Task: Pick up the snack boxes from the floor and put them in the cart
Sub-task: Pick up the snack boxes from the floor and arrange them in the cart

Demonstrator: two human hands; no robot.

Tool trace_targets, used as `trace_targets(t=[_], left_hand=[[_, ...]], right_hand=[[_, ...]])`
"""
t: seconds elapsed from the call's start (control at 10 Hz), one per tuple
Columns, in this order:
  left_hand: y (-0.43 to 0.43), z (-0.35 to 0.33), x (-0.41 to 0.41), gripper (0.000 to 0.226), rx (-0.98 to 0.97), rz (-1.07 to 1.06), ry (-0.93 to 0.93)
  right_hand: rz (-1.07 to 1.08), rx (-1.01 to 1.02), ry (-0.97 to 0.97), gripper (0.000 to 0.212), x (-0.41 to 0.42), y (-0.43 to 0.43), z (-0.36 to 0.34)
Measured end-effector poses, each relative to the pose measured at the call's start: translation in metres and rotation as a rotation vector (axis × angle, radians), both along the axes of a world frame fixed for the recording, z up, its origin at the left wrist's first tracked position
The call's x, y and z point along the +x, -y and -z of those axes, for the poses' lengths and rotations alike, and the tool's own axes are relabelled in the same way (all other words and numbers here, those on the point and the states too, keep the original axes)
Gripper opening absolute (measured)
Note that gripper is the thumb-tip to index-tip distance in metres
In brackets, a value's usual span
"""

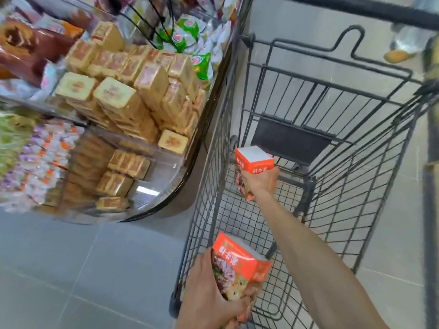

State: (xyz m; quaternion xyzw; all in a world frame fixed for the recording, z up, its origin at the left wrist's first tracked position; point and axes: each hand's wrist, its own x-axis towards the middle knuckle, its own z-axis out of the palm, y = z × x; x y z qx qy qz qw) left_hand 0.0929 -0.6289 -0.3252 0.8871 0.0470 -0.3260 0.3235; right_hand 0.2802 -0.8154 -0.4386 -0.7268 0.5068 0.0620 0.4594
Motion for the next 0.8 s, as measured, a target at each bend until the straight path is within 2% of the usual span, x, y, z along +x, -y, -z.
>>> trace_targets(t=[0.1,0.2,0.3,0.4,0.5,0.7,0.8], left_hand=[[0.007,0.027,0.003,0.13,0.044,-0.003,-0.061],[0.008,0.056,0.007,0.133,0.115,0.09,-0.167],[0.015,0.08,0.026,0.075,0.072,-0.085,-0.322],[0.027,0.059,0.046,0.018,-0.007,-0.044,-0.47],[0.015,0.091,0.04,0.089,0.088,-0.008,-0.333],[-0.001,0.094,0.025,0.146,0.098,0.126,-0.184],[-0.003,0.1,0.022,0.15,0.086,0.114,-0.12]], right_hand=[[0.098,0.045,0.094,0.094,0.013,-0.011,0.038],[0.195,0.017,0.157,0.093,0.02,-0.024,0.058],[0.264,0.024,0.214,0.091,0.024,-0.04,0.071],[0.303,0.038,0.249,0.097,0.027,-0.057,0.084],[0.293,0.154,0.228,0.102,0.03,-0.068,0.099],[0.047,0.312,0.145,0.092,0.014,-0.038,0.098],[-0.137,0.379,0.066,0.087,0.0,-0.021,0.103]])
